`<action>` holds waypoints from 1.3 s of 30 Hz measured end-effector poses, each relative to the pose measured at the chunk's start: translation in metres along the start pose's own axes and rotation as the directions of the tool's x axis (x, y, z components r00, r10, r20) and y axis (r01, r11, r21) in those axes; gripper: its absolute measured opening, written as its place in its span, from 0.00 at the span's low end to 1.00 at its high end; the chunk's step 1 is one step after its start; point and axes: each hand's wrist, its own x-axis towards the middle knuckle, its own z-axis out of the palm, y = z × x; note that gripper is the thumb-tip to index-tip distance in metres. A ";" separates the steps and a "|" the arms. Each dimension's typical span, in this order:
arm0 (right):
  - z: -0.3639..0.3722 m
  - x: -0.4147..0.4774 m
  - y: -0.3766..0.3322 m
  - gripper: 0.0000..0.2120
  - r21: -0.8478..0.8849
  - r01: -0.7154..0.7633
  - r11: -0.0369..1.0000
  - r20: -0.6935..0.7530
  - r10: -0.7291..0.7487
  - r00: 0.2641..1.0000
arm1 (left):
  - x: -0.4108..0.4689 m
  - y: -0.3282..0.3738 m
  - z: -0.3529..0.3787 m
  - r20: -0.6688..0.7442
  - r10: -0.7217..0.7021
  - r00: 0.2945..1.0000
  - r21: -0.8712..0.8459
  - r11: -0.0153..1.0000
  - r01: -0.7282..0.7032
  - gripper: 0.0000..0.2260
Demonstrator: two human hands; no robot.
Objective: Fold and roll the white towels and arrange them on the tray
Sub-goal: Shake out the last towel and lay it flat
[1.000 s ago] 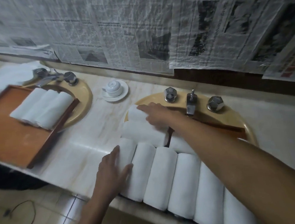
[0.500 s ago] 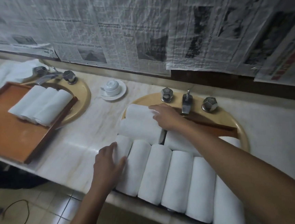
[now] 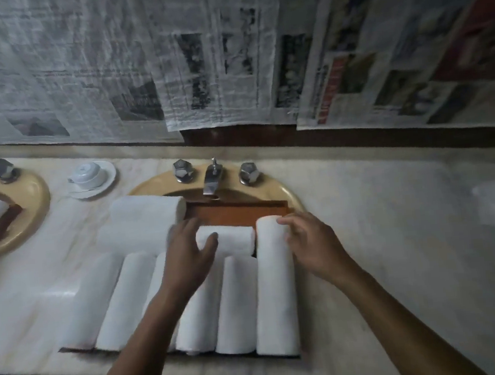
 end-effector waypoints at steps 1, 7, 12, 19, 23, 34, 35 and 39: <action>-0.016 -0.015 0.018 0.16 0.009 -0.027 1.000 -0.023 0.027 0.999 | 0.000 0.019 0.015 0.013 0.035 0.999 -0.015 0.999 -0.035 0.13; -0.113 -0.094 0.122 0.13 0.068 -0.142 0.988 -0.138 0.150 0.979 | -0.020 0.131 0.113 0.109 0.176 0.978 -0.117 0.980 -0.163 0.11; -0.199 -0.147 0.210 0.14 -0.011 -0.283 0.959 -0.296 0.267 0.917 | -0.048 0.219 0.197 0.211 0.213 0.954 -0.236 0.958 -0.161 0.09; -0.291 -0.213 0.355 0.25 -0.136 -0.729 0.671 -0.430 0.623 0.654 | -0.083 0.309 0.285 0.345 0.269 0.899 -0.298 0.940 -0.167 0.08; -0.318 -0.243 0.423 0.37 -0.193 -0.891 0.411 -0.468 0.759 0.452 | -0.094 0.339 0.317 0.407 0.287 0.867 -0.317 0.935 -0.161 0.09; -0.328 -0.276 0.444 0.23 -0.143 -0.682 0.717 -0.420 0.580 0.698 | -0.113 0.351 0.355 0.508 0.319 0.800 -0.254 0.943 -0.215 0.09; -0.325 -0.276 0.427 0.23 -0.111 -0.662 0.741 -0.330 0.601 0.728 | -0.116 0.349 0.355 0.524 0.319 0.789 -0.241 0.945 -0.222 0.09; -0.301 -0.279 0.356 0.22 0.002 -0.562 0.827 -0.015 0.562 0.827 | -0.134 0.337 0.347 0.593 0.340 0.730 -0.178 0.940 -0.292 0.16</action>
